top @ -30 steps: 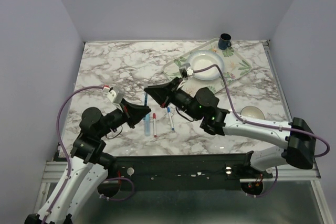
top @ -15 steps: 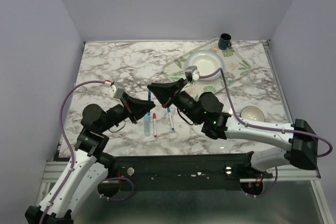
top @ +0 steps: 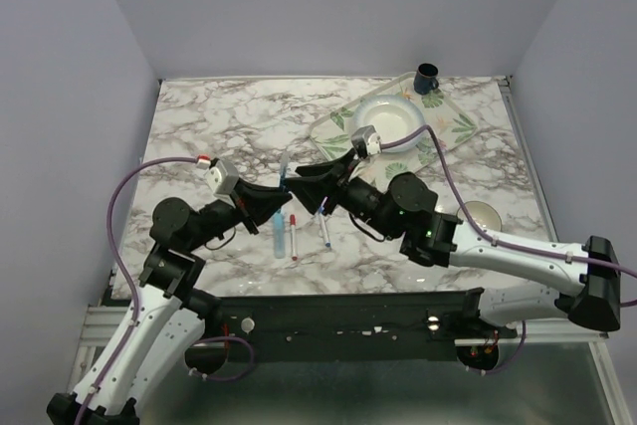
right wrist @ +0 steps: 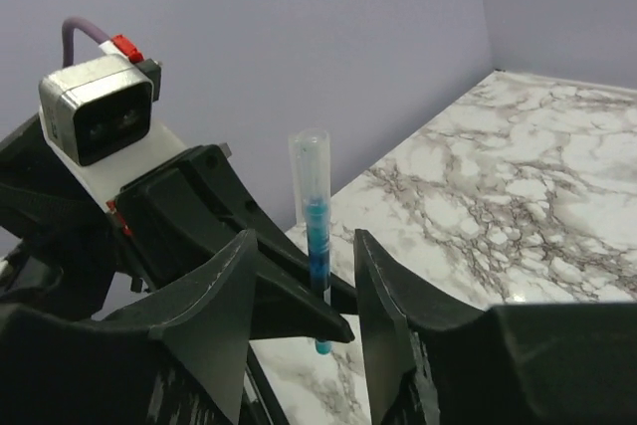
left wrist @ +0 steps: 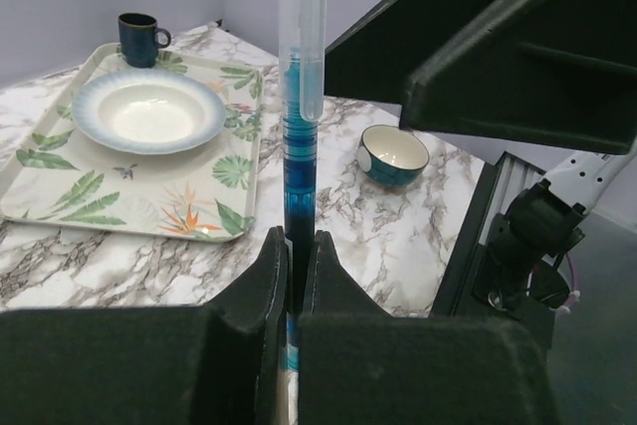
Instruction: Insert the pens into the pen caps
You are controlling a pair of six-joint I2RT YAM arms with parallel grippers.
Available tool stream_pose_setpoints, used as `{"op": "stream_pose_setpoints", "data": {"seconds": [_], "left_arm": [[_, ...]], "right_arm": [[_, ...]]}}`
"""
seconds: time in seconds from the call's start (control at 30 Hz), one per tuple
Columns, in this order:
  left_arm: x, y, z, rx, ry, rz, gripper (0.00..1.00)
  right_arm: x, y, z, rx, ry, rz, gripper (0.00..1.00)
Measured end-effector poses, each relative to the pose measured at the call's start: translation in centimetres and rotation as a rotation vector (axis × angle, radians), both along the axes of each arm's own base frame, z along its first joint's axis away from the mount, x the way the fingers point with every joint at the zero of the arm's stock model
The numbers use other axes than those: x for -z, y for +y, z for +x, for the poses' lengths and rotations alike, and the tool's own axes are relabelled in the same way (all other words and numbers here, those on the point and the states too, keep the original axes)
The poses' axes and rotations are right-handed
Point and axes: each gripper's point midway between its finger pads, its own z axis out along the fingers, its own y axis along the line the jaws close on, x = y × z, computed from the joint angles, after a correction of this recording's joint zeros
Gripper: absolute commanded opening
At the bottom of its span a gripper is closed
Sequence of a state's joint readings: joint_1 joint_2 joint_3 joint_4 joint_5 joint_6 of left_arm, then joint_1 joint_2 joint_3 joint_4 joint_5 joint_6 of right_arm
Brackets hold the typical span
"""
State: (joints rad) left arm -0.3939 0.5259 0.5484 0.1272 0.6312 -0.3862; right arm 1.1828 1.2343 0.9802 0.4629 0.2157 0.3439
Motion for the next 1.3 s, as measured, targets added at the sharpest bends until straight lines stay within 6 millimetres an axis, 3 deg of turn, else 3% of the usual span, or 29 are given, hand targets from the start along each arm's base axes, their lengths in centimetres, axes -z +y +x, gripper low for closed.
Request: {"op": "stream_pose_setpoints", "data": {"seconds": [0.13,0.33,0.53,0.67,1.1,1.23,1.3], "left_arm": [[-0.5,0.0,-0.5,0.014,-0.036,-0.001,0.00],[-1.1,-0.2,-2.4,0.085,-0.084,0.002,0.00],[-1.4,-0.3,-4.3,0.148,-0.112,-0.007,0.00],[-1.1,-0.4,-4.8,0.174,-0.096,-0.008,0.00],[-0.6,-0.5,-4.9,0.182,-0.070,0.001,0.00],[-0.5,-0.5,-4.9,0.187,-0.068,0.002,0.00],[-0.4,-0.6,-5.0,0.190,-0.055,0.003,0.00]], "right_arm": [[-0.5,-0.1,-0.6,-0.025,0.013,-0.041,0.64],[-4.1,-0.2,-1.1,-0.050,0.003,-0.028,0.67],[-5.0,0.5,-1.8,-0.100,0.001,-0.048,0.63],[-4.5,1.2,-2.3,-0.147,-0.008,-0.066,0.60],[-3.4,2.0,-3.6,-0.229,-0.019,-0.076,0.37],[-2.5,2.1,-3.7,-0.236,-0.014,-0.084,0.13],[-2.0,2.1,-3.4,-0.231,-0.015,-0.086,0.07]]}}
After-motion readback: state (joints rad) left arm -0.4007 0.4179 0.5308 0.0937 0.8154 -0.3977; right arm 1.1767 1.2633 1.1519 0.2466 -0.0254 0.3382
